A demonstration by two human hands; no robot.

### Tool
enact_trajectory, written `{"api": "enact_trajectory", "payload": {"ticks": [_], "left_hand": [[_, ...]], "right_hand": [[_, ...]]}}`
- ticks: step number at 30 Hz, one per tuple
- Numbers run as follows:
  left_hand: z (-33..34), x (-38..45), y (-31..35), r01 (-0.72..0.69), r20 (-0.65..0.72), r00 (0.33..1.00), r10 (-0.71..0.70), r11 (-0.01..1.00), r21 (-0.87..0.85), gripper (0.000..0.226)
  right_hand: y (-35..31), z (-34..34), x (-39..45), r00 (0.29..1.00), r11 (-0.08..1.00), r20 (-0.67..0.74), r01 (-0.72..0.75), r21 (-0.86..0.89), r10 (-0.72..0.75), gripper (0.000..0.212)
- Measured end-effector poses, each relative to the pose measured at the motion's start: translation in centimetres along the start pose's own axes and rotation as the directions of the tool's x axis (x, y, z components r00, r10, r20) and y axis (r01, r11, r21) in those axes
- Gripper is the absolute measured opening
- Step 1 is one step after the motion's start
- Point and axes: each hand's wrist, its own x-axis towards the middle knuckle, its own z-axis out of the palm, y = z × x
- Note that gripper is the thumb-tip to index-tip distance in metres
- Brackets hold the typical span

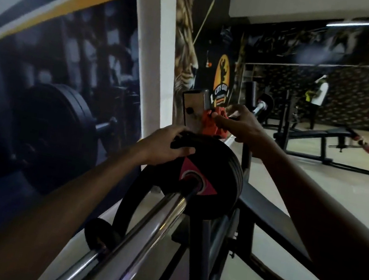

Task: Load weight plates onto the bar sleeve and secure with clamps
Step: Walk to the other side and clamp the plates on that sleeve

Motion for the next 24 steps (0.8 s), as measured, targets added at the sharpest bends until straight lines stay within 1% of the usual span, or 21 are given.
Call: {"api": "enact_trajectory", "payload": {"ticks": [2,4,5,7,9,13,17,20,22,23,24], "left_hand": [[-0.1,0.2,-1.2,-0.008,-0.004,1.000,0.008,0.999,-0.048,0.060],[-0.3,0.4,-2.2,-0.017,-0.006,1.000,0.016,0.995,-0.095,0.064],[-0.3,0.4,-2.5,-0.028,-0.001,1.000,0.029,0.993,-0.113,0.061],[-0.5,0.6,-3.0,-0.060,0.002,0.998,0.061,0.988,-0.143,0.049],[-0.4,0.7,-3.2,-0.105,-0.006,0.994,0.105,0.980,-0.167,0.042],[-0.3,0.5,-3.8,-0.185,-0.045,0.983,0.179,0.963,-0.197,0.043],[-0.5,0.6,-4.3,-0.221,-0.041,0.975,0.217,0.959,-0.177,0.043],[-0.4,0.6,-4.4,-0.223,-0.056,0.975,0.216,0.947,-0.233,0.042],[-0.1,0.7,-4.6,-0.223,-0.107,0.974,0.201,0.936,-0.273,0.042],[0.0,0.6,-4.5,-0.213,-0.136,0.975,0.177,0.918,-0.334,0.040],[0.0,0.3,-4.1,-0.194,-0.151,0.978,0.141,0.881,-0.431,0.036]], "right_hand": [[0.2,0.3,1.1,0.988,0.987,0.118,-0.109,0.118,0.095,0.081],[0.5,0.7,2.1,0.968,0.973,0.206,-0.178,0.146,0.146,0.089],[0.8,1.0,2.7,0.960,0.972,0.236,-0.184,0.143,0.147,0.087],[1.0,1.5,3.4,0.954,0.970,0.264,-0.186,0.159,0.140,0.073],[0.9,1.9,3.6,0.961,0.958,0.217,-0.213,0.191,0.170,0.063],[-0.2,1.7,2.9,0.981,0.966,0.028,-0.195,0.173,0.193,0.072],[-2.4,0.4,1.8,0.982,0.982,-0.133,-0.110,0.151,0.130,0.075],[-4.5,-0.5,-0.2,0.972,0.994,-0.229,-0.024,0.109,0.048,0.074],[-5.7,0.0,-2.2,0.966,0.999,-0.258,-0.006,0.040,0.016,0.084],[-6.4,0.6,-3.5,0.962,1.000,-0.274,-0.004,-0.011,0.001,0.092],[-6.8,1.3,-4.7,0.956,0.997,-0.295,-0.010,-0.077,-0.013,0.098]]}}
